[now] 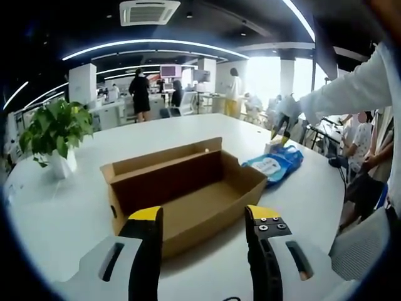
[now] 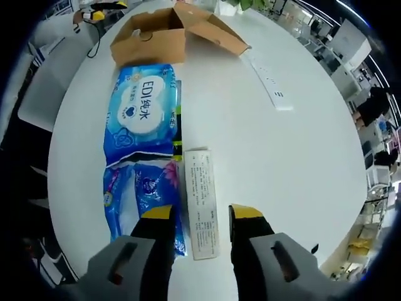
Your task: Operate the shoe box by opening the lid, removing the specified soft item, and placing it in the target area until the item is outside and the box remains undamaged.
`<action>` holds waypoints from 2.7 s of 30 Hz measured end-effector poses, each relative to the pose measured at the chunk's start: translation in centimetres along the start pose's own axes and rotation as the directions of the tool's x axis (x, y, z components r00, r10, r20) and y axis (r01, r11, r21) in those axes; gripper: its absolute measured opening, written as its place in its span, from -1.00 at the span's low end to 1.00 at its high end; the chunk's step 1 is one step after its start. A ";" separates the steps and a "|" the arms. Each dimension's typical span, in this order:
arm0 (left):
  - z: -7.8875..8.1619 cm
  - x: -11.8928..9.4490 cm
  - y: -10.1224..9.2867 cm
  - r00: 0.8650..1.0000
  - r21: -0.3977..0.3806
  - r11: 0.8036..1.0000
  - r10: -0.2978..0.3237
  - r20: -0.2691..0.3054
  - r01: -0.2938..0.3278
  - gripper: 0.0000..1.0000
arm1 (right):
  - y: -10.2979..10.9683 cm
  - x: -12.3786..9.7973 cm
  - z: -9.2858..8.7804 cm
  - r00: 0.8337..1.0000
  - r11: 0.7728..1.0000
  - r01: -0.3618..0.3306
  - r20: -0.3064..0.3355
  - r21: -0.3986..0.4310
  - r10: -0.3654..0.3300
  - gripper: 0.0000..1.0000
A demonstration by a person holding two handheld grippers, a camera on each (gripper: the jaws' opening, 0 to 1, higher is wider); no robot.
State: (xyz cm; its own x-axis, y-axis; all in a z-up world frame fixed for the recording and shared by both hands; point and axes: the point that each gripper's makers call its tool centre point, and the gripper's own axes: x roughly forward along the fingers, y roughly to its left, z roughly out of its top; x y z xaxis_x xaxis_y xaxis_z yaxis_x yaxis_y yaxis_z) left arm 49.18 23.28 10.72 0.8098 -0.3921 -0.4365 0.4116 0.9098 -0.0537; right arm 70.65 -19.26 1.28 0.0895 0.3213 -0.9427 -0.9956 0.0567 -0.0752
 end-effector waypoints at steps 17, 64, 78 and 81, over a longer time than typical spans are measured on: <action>0.4 -0.3 -0.3 0.999 -0.007 1.000 -0.019 0.029 0.019 0.07 | 1.7 -2.3 5.2 0.984 0.996 0.029 0.174 0.088 -0.044 -0.29; -0.7 -4.2 1.6 0.996 0.005 0.998 -0.062 0.071 0.062 0.07 | 14.8 -0.9 27.4 0.813 0.995 -0.076 0.582 0.072 0.020 -0.21; -1.3 -5.2 3.3 0.995 -0.013 0.998 -0.062 0.080 0.063 0.07 | 15.7 1.2 32.6 0.802 0.994 -0.105 0.593 0.019 0.073 -0.20; -1.4 -5.2 3.6 0.995 -0.017 0.998 -0.063 0.082 0.064 0.07 | 15.7 1.7 33.6 0.800 0.994 -0.110 0.594 0.011 0.082 -0.21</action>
State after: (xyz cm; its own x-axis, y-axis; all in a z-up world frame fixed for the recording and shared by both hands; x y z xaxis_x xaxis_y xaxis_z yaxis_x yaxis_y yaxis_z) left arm 45.81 28.79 11.55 0.8139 -0.4584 -0.3570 0.4556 0.8848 -0.0974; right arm 56.12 13.95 9.38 0.0073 0.8236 -0.5671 -0.9990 0.0315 0.0328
